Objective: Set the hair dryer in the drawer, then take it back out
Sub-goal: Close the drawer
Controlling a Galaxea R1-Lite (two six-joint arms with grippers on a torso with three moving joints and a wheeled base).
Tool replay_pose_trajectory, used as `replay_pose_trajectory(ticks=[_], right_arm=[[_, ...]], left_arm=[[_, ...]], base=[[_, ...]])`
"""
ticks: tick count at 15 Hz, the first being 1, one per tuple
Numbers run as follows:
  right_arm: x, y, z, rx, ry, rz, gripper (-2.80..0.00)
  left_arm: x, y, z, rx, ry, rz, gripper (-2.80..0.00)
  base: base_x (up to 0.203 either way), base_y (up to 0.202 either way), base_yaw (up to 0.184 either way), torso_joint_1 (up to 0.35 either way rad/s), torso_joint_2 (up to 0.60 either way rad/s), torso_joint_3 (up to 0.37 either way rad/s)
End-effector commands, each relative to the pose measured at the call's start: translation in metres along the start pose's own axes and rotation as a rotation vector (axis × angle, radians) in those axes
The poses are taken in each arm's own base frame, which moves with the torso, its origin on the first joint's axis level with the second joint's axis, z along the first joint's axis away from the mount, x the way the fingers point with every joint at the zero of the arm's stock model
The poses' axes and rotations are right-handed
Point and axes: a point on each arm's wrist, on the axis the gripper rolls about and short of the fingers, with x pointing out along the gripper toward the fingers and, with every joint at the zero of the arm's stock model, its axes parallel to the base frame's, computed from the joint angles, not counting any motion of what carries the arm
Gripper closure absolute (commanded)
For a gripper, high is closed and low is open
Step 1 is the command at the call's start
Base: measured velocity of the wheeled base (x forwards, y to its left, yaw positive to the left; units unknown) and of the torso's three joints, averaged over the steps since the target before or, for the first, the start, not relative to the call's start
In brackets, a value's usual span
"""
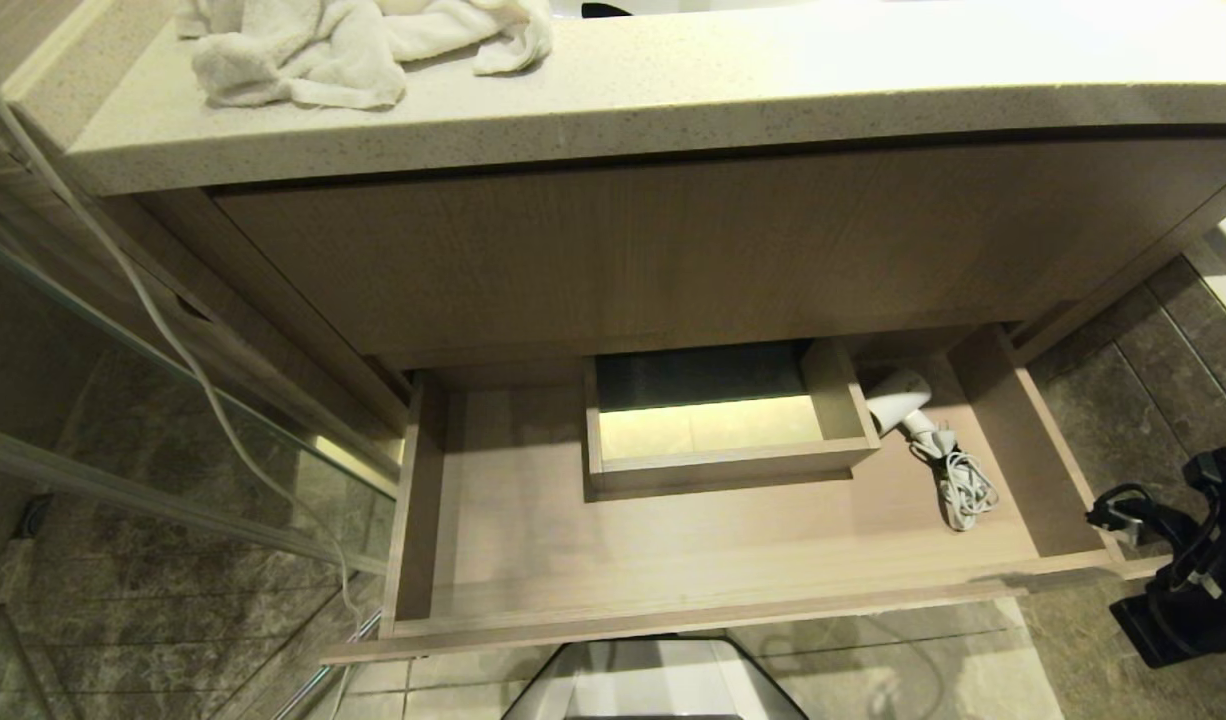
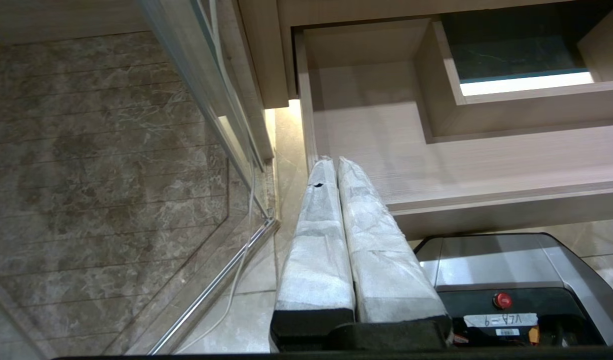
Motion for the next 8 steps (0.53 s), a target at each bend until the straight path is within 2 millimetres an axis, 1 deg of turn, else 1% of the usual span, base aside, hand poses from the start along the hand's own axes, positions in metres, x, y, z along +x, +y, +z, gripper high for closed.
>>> replay_pose_trajectory(ticks=[1,3,6,7,8], right_arm=[[0.029,-0.004,-0.002,0.010,0.081,0.046,0.00],[0.049,-0.012,0.003,0.015,0.093,0.051,0.00],[0.070,-0.021,0.013,0.013,0.096,0.053,0.00],[0.079,-0.024,0.017,0.012,0.088,0.049,0.00],[0.086,-0.030,0.025,0.007,0.050,0.027,0.00]], left_arm=[[0.000,0.000,0.000,-0.002,0.001,0.000,0.00],[0.000,0.000,0.000,0.000,0.001,0.000,0.00],[0.000,0.000,0.000,0.000,0.001,0.000,0.00],[0.000,0.000,0.000,0.000,0.000,0.000,0.00],[0.000,0.000,0.000,0.000,0.000,0.000,0.00]], base=[[0.000,0.000,0.000,0.000,0.00,0.000],[0.000,0.000,0.000,0.000,0.00,0.000],[0.000,0.000,0.000,0.000,0.00,0.000],[0.000,0.000,0.000,0.000,0.00,0.000],[0.000,0.000,0.000,0.000,0.00,0.000]])
